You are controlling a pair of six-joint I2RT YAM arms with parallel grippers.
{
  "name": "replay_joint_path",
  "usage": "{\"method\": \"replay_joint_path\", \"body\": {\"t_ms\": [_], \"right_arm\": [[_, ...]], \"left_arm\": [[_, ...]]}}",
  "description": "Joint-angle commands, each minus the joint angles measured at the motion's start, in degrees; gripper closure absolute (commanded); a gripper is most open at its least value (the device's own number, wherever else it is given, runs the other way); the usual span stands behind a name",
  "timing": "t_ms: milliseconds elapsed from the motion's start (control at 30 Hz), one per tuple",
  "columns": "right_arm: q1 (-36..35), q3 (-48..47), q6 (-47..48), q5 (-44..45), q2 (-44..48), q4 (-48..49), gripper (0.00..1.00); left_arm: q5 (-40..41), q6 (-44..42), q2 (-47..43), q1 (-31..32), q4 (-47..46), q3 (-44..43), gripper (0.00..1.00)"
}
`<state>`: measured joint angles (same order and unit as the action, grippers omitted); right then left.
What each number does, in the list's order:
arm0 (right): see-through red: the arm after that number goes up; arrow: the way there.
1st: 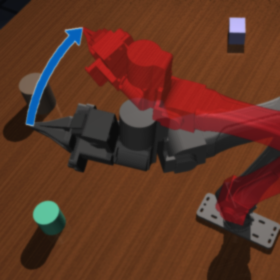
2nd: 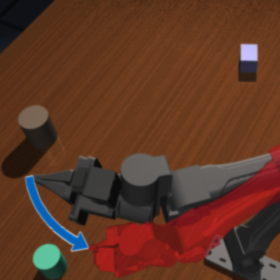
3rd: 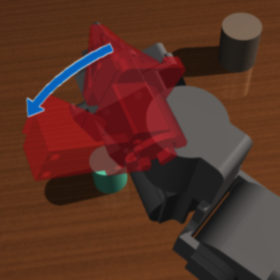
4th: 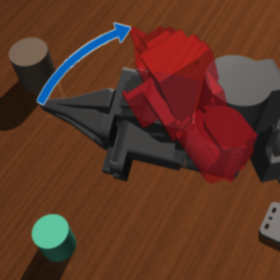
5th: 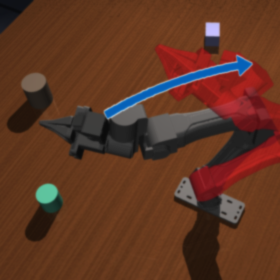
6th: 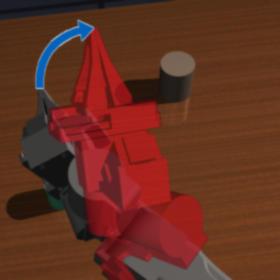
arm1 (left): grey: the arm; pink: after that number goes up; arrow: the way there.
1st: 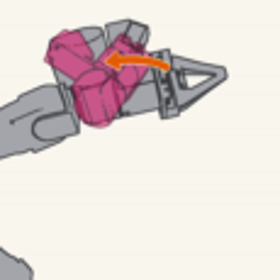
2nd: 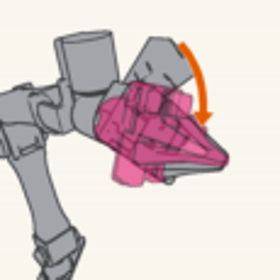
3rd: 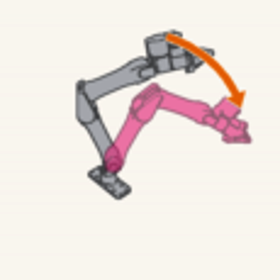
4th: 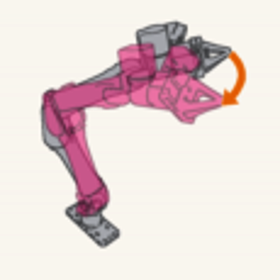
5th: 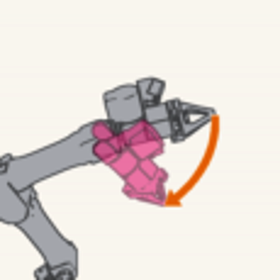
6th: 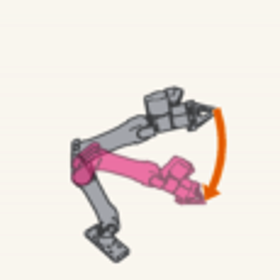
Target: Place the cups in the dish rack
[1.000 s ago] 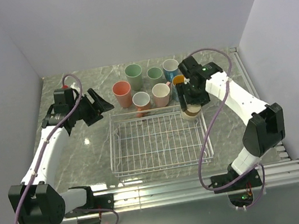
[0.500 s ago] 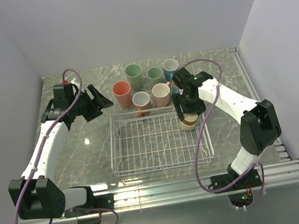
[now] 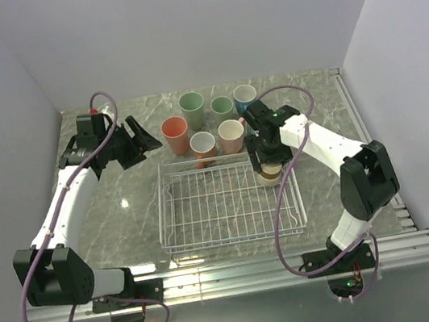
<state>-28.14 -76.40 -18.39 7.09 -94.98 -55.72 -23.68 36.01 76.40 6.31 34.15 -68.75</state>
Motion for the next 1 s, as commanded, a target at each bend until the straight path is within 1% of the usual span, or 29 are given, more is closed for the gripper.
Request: {"method": "replay_joint_path", "body": {"t_ms": [0,133,167,367,467,633,767,900,967], "right_arm": [[-0.4,-2.0,-0.7,3.0,0.7,0.3,0.23],[-0.4,-5.1,-0.6,2.9,0.8,-2.6,0.18],[-0.6,-6.4,-0.6,2.8,1.1,-3.1,0.05],[-0.5,-11.8,-0.8,2.1,2.4,-6.8,0.02],[-0.5,-14.2,-1.0,1.7,3.7,-8.9,0.02],[-0.6,-18.0,-1.7,0.8,6.6,-11.6,0.01],[-0.5,-17.6,-2.3,-2.0,9.7,-10.5,0.01],[-0.5,-15.4,-3.6,-4.5,11.6,-9.4,0.01],[-0.5,-13.9,-4.2,-5.1,13.0,-9.1,0.01]], "left_arm": [[0.7,-1.3,0.7,0.1,-0.6,-2.9,0.22],[1.7,-1.3,1.6,1.2,-0.8,-3.9,0.22],[2.4,-1.3,2.0,1.9,-0.8,-4.6,0.22],[5.1,-1.2,5.1,4.2,-0.3,-8.4,0.23],[6.4,-1.8,7.2,4.2,0.5,-10.9,0.23],[12.6,-3.7,13.0,4.2,3.8,-17.5,0.25],[14.8,-5.7,18.9,4.2,6.0,-21.5,0.28],[15.1,-6.7,24.0,4.2,6.0,-24.4,0.33],[15.2,-7.0,26.2,4.3,5.8,-26.0,0.34]]}}
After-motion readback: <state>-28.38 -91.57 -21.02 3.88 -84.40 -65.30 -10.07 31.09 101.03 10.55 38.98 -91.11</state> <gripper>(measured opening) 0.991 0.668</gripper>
